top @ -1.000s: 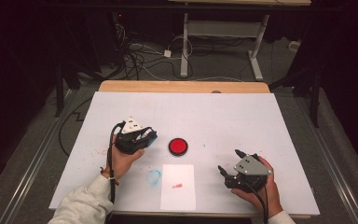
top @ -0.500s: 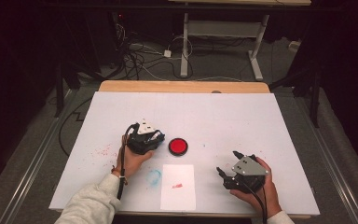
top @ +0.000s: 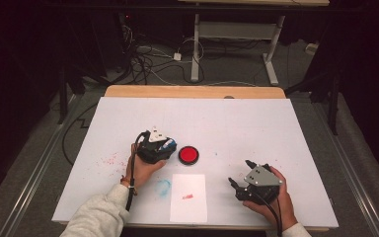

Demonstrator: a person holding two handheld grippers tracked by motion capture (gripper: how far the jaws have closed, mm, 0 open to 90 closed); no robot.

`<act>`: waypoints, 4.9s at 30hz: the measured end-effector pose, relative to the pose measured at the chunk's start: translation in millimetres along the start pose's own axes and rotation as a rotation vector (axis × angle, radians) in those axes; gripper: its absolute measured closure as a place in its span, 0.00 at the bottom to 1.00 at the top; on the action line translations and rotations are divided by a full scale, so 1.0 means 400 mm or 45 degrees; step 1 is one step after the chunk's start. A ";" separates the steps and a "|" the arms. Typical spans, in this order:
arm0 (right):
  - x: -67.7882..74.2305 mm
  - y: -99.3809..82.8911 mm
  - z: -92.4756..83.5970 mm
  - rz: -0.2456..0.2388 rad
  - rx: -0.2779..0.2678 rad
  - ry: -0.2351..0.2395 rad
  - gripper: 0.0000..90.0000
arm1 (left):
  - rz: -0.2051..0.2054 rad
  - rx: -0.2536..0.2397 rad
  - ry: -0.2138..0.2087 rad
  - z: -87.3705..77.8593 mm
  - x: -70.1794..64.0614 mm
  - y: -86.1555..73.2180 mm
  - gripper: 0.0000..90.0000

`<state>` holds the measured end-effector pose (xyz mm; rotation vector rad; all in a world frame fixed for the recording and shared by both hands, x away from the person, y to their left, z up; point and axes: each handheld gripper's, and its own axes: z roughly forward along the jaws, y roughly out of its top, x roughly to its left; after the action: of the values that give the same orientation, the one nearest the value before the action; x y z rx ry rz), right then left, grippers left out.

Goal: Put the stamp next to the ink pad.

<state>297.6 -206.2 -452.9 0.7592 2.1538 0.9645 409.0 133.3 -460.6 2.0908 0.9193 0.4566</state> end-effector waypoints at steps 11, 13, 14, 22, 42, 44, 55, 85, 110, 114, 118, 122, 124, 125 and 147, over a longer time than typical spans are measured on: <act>-0.001 0.003 -0.005 0.002 -0.012 -0.006 0.27 | 0.091 -0.036 0.026 -0.037 -0.016 0.020 0.42; -0.001 0.004 -0.006 0.002 -0.014 -0.007 0.27 | 0.097 -0.036 0.036 -0.043 -0.019 0.023 0.38; -0.001 0.004 -0.008 0.001 -0.023 -0.010 0.27 | 0.104 -0.041 0.041 -0.047 -0.021 0.024 0.37; -0.002 0.009 -0.020 0.012 -0.057 -0.021 0.27 | 0.168 -0.128 0.041 -0.095 -0.035 0.034 0.25; -0.011 0.003 -0.056 0.040 -0.085 -0.053 0.28 | 0.345 -0.205 0.064 -0.211 -0.068 0.002 0.20; -0.013 0.001 -0.060 0.040 -0.086 -0.054 0.28 | 0.360 -0.209 0.063 -0.218 -0.069 -0.004 0.20; -0.006 -0.005 -0.072 0.031 -0.084 -0.057 0.28 | 0.400 -0.232 0.064 -0.248 -0.075 -0.044 0.20; -0.009 -0.016 -0.066 0.039 -0.077 -0.066 0.28 | 0.351 -0.129 0.119 -0.305 -0.017 -0.213 0.20; 0.007 -0.017 -0.067 0.017 -0.062 -0.049 0.27 | 0.359 -0.076 0.132 -0.295 -0.013 -0.249 0.20; 0.008 -0.017 -0.063 0.015 -0.060 -0.039 0.27 | 0.349 -0.081 0.122 -0.292 -0.012 -0.248 0.20; 0.007 -0.020 -0.060 0.022 -0.053 -0.035 0.27 | 0.357 -0.078 0.123 -0.293 -0.013 -0.246 0.20; 0.009 -0.019 -0.062 0.017 -0.057 -0.034 0.27 | 0.356 -0.077 0.121 -0.293 -0.013 -0.245 0.20; 0.009 -0.018 -0.062 0.013 -0.060 -0.031 0.27 | 0.357 -0.079 0.124 -0.294 -0.014 -0.245 0.20; 0.009 -0.018 -0.062 0.013 -0.060 -0.033 0.27 | 0.355 -0.083 0.120 -0.294 -0.014 -0.245 0.20; 0.013 -0.017 -0.057 -0.027 -0.039 -0.036 0.27 | 0.336 -0.060 0.140 -0.280 -0.005 -0.242 0.20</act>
<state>275.8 -215.8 -448.2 0.7296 2.1139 0.9683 298.1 231.2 -466.3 2.1703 0.6879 0.7298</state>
